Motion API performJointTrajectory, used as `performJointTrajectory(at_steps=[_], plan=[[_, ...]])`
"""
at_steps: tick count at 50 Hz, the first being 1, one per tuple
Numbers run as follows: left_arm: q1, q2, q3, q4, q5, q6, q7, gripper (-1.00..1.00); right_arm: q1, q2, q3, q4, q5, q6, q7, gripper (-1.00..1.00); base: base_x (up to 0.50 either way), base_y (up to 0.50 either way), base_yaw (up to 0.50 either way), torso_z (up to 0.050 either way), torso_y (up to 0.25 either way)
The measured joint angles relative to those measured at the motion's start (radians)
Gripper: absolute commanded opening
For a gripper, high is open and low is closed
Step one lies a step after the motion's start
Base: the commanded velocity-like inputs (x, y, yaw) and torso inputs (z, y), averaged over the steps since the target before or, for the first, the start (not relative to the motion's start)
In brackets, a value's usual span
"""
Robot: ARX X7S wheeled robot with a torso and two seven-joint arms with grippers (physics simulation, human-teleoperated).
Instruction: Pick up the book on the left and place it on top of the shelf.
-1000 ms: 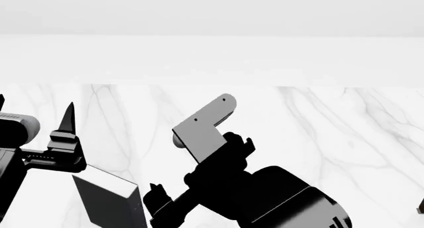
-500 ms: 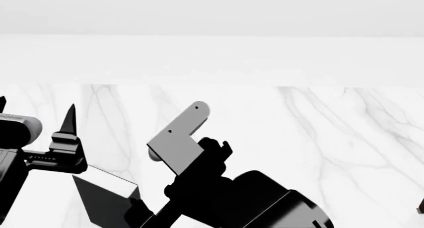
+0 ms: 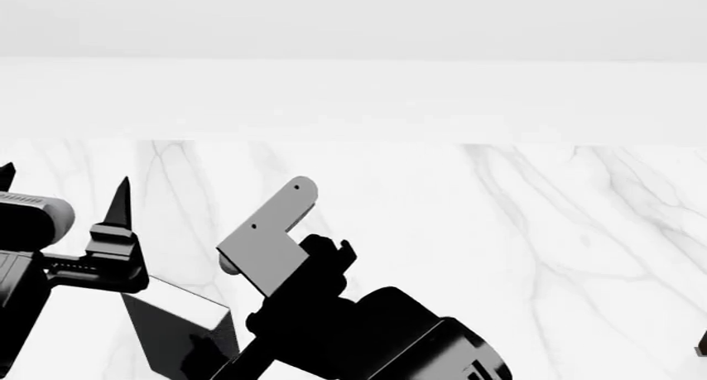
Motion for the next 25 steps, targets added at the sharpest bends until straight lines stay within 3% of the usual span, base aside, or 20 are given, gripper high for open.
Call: performJointTrajectory(at_steps=[25], plan=[[0.0,-0.004,0.007,-0.003,-0.015,0.001,-0.003,1.0,0.019,-0.091,-0.049,0.21,-0.022,-0.131,-0.02,1.0,0.0,0.0,0.0,0.0,0.0]])
